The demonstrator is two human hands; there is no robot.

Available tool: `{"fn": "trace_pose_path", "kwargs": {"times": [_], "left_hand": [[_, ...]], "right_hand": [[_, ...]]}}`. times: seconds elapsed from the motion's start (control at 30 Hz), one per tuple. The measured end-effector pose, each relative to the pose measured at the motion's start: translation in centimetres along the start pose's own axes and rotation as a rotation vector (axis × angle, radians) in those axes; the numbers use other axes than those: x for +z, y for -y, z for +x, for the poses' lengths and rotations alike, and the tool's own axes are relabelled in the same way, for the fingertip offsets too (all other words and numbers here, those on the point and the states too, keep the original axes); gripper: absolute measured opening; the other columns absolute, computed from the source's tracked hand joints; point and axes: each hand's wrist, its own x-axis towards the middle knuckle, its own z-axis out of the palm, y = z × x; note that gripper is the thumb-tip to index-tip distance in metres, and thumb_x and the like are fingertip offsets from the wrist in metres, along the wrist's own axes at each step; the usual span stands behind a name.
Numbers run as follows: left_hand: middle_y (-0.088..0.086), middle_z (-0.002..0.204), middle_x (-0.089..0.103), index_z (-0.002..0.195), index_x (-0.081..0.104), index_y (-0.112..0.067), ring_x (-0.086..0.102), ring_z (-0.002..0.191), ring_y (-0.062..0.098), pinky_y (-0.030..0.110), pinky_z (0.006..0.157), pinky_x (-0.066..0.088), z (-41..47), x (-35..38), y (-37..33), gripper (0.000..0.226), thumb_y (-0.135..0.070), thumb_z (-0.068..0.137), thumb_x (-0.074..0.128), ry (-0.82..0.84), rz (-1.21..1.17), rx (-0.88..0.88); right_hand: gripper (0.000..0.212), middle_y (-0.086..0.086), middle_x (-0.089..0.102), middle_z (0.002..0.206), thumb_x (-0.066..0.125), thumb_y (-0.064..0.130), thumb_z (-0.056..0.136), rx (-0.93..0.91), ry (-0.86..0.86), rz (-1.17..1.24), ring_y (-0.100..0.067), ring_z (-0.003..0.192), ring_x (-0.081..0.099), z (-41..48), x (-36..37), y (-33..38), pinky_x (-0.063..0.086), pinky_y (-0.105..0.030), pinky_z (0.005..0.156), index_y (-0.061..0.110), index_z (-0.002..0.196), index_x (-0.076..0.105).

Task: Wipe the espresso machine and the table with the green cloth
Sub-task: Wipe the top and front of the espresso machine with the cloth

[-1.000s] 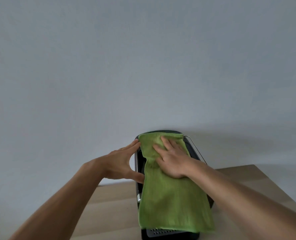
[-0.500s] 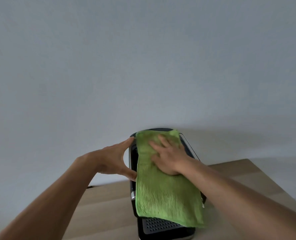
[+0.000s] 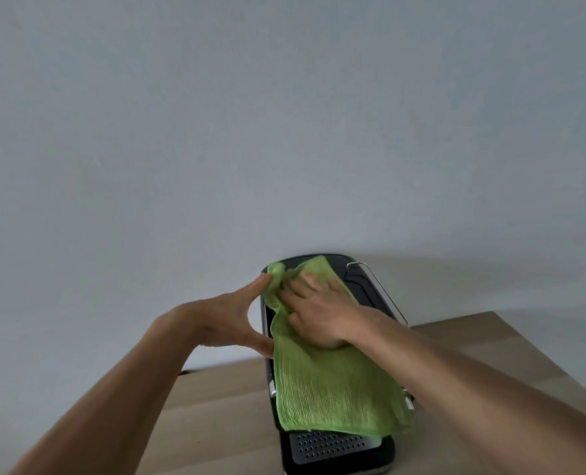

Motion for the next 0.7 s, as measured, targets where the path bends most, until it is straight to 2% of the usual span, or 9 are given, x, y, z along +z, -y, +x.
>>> {"fn": "trace_pose_path", "kwargs": {"times": [0.1, 0.2, 0.3, 0.4, 0.47, 0.53, 0.6, 0.7], "left_hand": [[-0.016, 0.157, 0.013, 0.147, -0.012, -0.044, 0.016, 0.143, 0.009, 0.026, 0.110, 0.021, -0.1, -0.1, -0.5, 0.132, -0.052, 0.058, 0.085, 0.006, 0.011, -0.016], [-0.018, 0.157, 0.011, 0.146, -0.010, -0.047, 0.014, 0.144, 0.009, 0.029, 0.113, 0.018, -0.3, -0.2, -0.8, 0.135, -0.057, 0.051, 0.086, 0.006, 0.006, -0.032], [-0.019, 0.157, 0.005, 0.146, -0.010, -0.047, 0.010, 0.145, 0.008, 0.031, 0.116, 0.015, -0.3, -0.2, -0.5, 0.141, -0.067, 0.043, 0.083, 0.011, 0.006, -0.028], [-0.024, 0.156, -0.007, 0.147, -0.013, -0.041, 0.002, 0.145, 0.005, 0.030, 0.117, 0.011, -0.2, 0.3, -0.6, 0.146, -0.077, 0.038, 0.075, 0.015, 0.013, -0.011], [-0.031, 0.150, -0.019, 0.148, -0.015, -0.038, -0.004, 0.144, 0.002, 0.030, 0.117, 0.009, 0.0, 0.9, -0.6, 0.145, -0.079, 0.041, 0.074, 0.006, 0.011, 0.002], [-0.036, 0.145, -0.023, 0.148, -0.016, -0.038, -0.005, 0.144, 0.001, 0.033, 0.119, 0.009, 0.0, 1.4, -0.5, 0.144, -0.081, 0.043, 0.072, -0.025, 0.020, 0.011], [-0.036, 0.144, -0.024, 0.148, -0.016, -0.039, -0.005, 0.144, 0.002, 0.037, 0.120, 0.010, 0.0, 1.6, -0.2, 0.144, -0.085, 0.041, 0.070, -0.057, 0.038, 0.020], [-0.033, 0.147, -0.024, 0.148, -0.016, -0.038, -0.005, 0.144, 0.003, 0.037, 0.120, 0.009, -0.1, 1.6, -0.2, 0.145, -0.088, 0.039, 0.067, -0.068, 0.061, 0.031]], "right_hand": [[0.050, 0.009, 0.008, 0.157, 0.027, 0.028, 0.097, -0.184, 0.005, 0.010, -0.005, 0.143, 0.000, -1.1, 0.1, 0.6, -0.004, -0.050, 0.115, 0.028, 0.147, 0.021], [0.048, 0.010, 0.021, 0.154, 0.030, 0.024, 0.094, -0.228, 0.000, 0.123, -0.004, 0.141, 0.009, -4.0, 0.1, -0.8, -0.001, -0.042, 0.116, 0.029, 0.142, 0.032], [0.043, 0.004, 0.024, 0.152, 0.033, 0.021, 0.095, -0.099, -0.035, 0.252, -0.010, 0.140, 0.017, -5.6, -0.5, -2.4, 0.013, -0.034, 0.116, 0.024, 0.138, 0.037], [0.050, -0.003, 0.013, 0.156, 0.030, 0.030, 0.098, 0.177, -0.045, 0.250, -0.024, 0.139, 0.022, -4.8, -0.6, -3.6, 0.025, -0.037, 0.111, 0.027, 0.146, 0.018], [0.054, -0.008, 0.008, 0.157, 0.025, 0.037, 0.098, 0.298, -0.037, 0.219, -0.029, 0.141, 0.017, -3.7, -0.3, -3.7, 0.022, -0.042, 0.113, 0.025, 0.148, 0.010], [0.059, -0.009, -0.005, 0.158, 0.018, 0.050, 0.096, 0.325, 0.018, 0.173, -0.031, 0.144, 0.002, -2.9, 0.0, -3.3, 0.010, -0.047, 0.115, 0.031, 0.148, -0.002], [0.059, -0.003, -0.018, 0.156, 0.014, 0.058, 0.094, 0.236, 0.075, 0.131, -0.029, 0.144, -0.010, -3.1, 0.0, -3.0, 0.001, -0.052, 0.115, 0.040, 0.145, -0.010], [0.049, 0.005, -0.024, 0.153, 0.018, 0.048, 0.098, -0.004, 0.118, 0.084, -0.019, 0.142, -0.019, -5.5, -0.1, -3.2, -0.006, -0.049, 0.116, 0.046, 0.145, 0.001]]}}
